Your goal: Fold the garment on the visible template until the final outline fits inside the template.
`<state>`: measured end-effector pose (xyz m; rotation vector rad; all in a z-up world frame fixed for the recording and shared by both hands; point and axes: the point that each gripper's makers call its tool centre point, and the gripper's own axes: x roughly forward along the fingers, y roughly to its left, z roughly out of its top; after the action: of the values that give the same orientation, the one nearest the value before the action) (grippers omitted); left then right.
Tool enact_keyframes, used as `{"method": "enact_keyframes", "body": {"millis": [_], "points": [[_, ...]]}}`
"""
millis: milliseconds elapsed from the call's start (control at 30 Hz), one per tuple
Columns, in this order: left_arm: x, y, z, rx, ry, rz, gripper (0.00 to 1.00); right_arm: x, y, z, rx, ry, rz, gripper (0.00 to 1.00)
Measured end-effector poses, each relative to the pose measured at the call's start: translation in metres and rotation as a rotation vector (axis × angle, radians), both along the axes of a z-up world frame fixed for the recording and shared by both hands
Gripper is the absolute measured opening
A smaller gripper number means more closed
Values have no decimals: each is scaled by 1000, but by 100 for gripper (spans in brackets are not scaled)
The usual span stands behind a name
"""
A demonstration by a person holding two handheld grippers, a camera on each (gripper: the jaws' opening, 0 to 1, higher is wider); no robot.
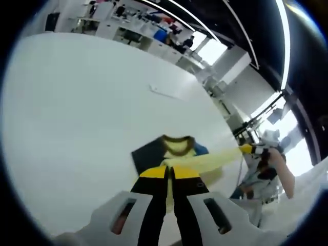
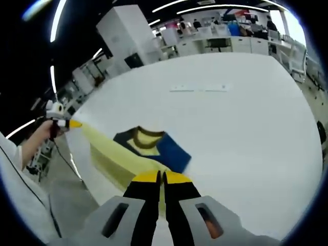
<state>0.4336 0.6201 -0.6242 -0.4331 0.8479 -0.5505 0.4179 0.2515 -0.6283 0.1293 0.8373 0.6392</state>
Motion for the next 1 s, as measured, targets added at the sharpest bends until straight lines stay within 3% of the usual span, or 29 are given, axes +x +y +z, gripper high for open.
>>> {"method": "enact_keyframes", "body": {"millis": [467, 1000], "points": [[6, 1, -22, 16, 41, 6, 0, 11, 2, -21, -2, 34, -15, 3], [19, -4, -32, 36, 58, 10, 0, 28, 1, -36, -7, 50, -27, 3]]}}
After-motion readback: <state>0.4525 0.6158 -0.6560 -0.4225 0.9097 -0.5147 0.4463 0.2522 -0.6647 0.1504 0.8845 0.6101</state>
